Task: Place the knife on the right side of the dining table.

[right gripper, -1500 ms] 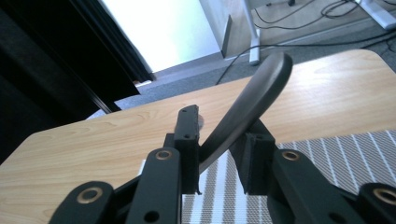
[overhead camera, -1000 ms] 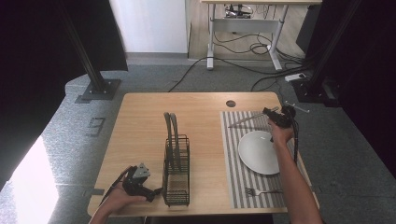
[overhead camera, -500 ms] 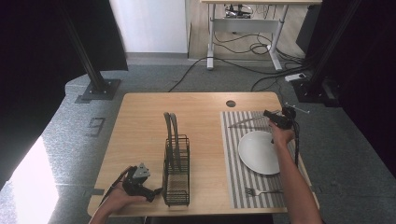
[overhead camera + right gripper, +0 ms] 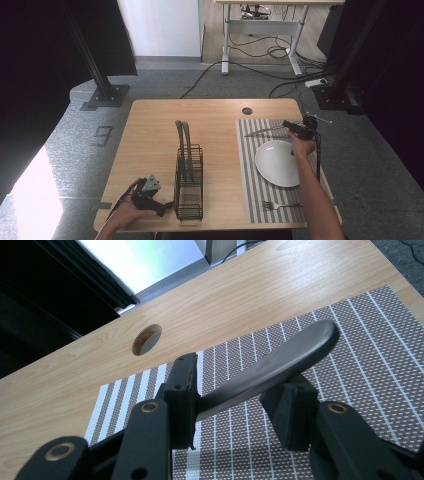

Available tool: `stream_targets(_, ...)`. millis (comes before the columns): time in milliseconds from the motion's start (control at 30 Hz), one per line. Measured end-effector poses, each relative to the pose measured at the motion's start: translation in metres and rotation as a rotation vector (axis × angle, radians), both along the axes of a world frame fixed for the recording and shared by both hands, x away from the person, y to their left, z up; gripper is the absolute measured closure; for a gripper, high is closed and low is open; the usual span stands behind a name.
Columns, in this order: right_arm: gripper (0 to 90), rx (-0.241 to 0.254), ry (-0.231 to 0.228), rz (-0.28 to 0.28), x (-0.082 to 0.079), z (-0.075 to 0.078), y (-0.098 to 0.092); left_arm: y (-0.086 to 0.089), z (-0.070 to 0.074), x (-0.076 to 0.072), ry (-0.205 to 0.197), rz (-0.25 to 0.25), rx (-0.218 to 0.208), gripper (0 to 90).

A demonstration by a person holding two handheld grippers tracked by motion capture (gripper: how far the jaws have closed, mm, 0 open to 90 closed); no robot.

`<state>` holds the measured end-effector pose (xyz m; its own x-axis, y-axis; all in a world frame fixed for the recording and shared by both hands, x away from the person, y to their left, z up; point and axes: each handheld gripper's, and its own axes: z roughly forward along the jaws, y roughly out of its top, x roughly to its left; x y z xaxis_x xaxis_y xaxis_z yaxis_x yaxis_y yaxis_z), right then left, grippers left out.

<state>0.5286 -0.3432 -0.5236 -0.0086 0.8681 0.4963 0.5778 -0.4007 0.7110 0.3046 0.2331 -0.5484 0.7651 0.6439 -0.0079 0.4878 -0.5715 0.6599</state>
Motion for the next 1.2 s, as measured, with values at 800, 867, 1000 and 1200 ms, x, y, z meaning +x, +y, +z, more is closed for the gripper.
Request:
stream_targets(800,51.5,0.035,0.104,-0.019,0.004,-0.015,-0.009,0.0,0.0,0.0,0.0,0.0,0.0,0.0)
stream_targets(867,51.5,0.038,0.108,-0.019,0.004,-0.016,-0.01,0.0,0.0,0.0,0.0,0.0,0.0,0.0)
stream_targets(1000,50.6,0.047,0.126,-0.02,0.005,-0.018,-0.011,0.0,0.0,0.0,0.0,0.0,0.0,0.0)
stream_targets(1200,49.1,0.04,0.143,-0.024,0.007,-0.02,-0.012,0.0,0.0,0.0,0.0,0.0,0.0,0.0)
